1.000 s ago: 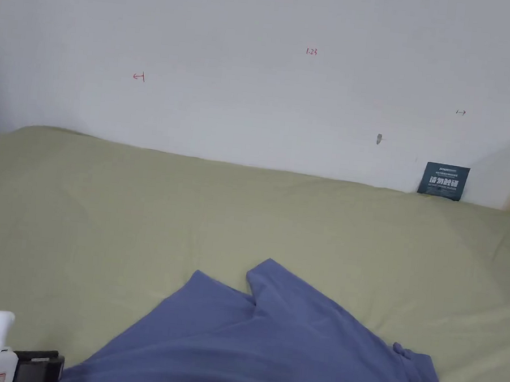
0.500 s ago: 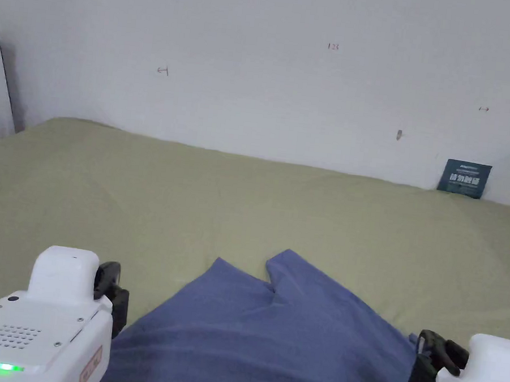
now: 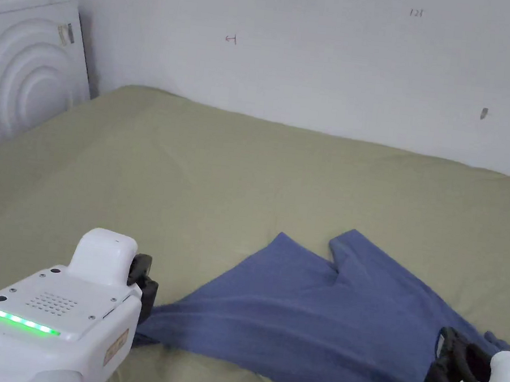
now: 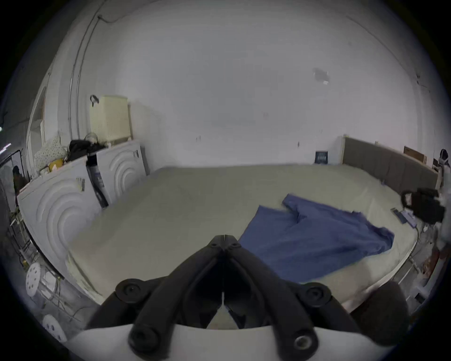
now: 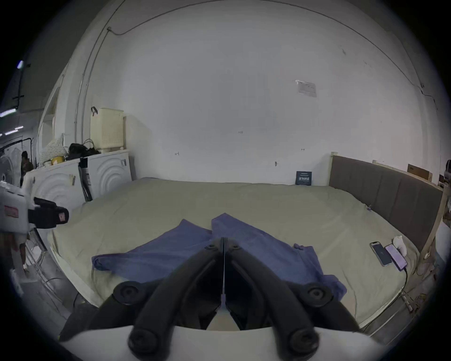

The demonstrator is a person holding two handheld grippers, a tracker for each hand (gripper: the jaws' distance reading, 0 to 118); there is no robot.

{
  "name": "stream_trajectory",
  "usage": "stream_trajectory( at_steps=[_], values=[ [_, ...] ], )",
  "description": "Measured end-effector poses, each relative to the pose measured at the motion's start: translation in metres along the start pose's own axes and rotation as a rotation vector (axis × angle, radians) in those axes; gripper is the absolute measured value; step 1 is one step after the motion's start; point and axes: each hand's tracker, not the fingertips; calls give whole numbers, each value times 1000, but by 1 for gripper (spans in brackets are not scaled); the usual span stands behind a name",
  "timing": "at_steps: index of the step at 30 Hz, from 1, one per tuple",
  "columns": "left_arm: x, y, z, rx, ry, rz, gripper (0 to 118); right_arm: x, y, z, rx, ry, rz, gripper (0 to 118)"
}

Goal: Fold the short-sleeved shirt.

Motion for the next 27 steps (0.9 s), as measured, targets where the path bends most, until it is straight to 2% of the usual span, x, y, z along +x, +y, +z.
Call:
stream_trajectory(
  at_steps=[3, 7, 8, 9, 10, 11, 12, 14, 17, 19, 22, 23, 24, 25, 26, 27],
  values=[
    [-34, -18, -30, -137, 10, 71, 0, -11, -13, -8, -33, 17, 19, 4],
    [-75, -44, -74, -333, -74, 177, 0, -23, -38, -20, -124, 52, 16, 4],
    [-84, -49, -85, -356, -80, 207, 16, -25, -45, -23, -151, 55, 12, 4],
    [-89, -53, -94, -391, -107, 226, 47, -25, -50, -27, -179, 60, 6, 4],
    [-93, -56, -103, -425, -149, 247, 88, -26, -56, -29, -198, 62, -2, 4],
    [-97, -58, -113, -451, -163, 273, 116, -26, -61, -32, -218, 64, -6, 4],
    [-98, -61, -123, -466, -165, 284, 117, -26, -65, -35, -235, 62, -5, 4],
    [-94, -63, -138, -455, -147, 267, 117, -25, -71, -40, -261, 63, -8, 4],
    [-84, -62, -165, -505, -68, 159, 117, -22, -76, -44, -287, 58, -7, 4],
    [-77, -67, -182, -546, -80, 127, 116, -20, -78, -47, -305, 56, -2, 4],
    [-61, -76, -196, -595, -111, 112, 111, -18, -81, -49, -325, 54, 5, 4],
    [-54, -78, -198, -611, -85, 56, 111, -17, -82, -50, -333, 54, 8, 4],
    [-51, -75, -197, -592, -59, 24, 105, -16, -84, -51, -338, 51, 9, 4],
    [-49, -72, -190, -582, -77, 40, 92, -14, -85, -52, -343, 53, 8, 4],
    [-49, -68, -184, -581, -85, 48, 64, -13, -87, -53, -352, 57, 8, 4],
    [-49, -64, -178, -565, -86, 47, 27, -12, -88, -54, -358, 53, 8, 4]
  ],
)
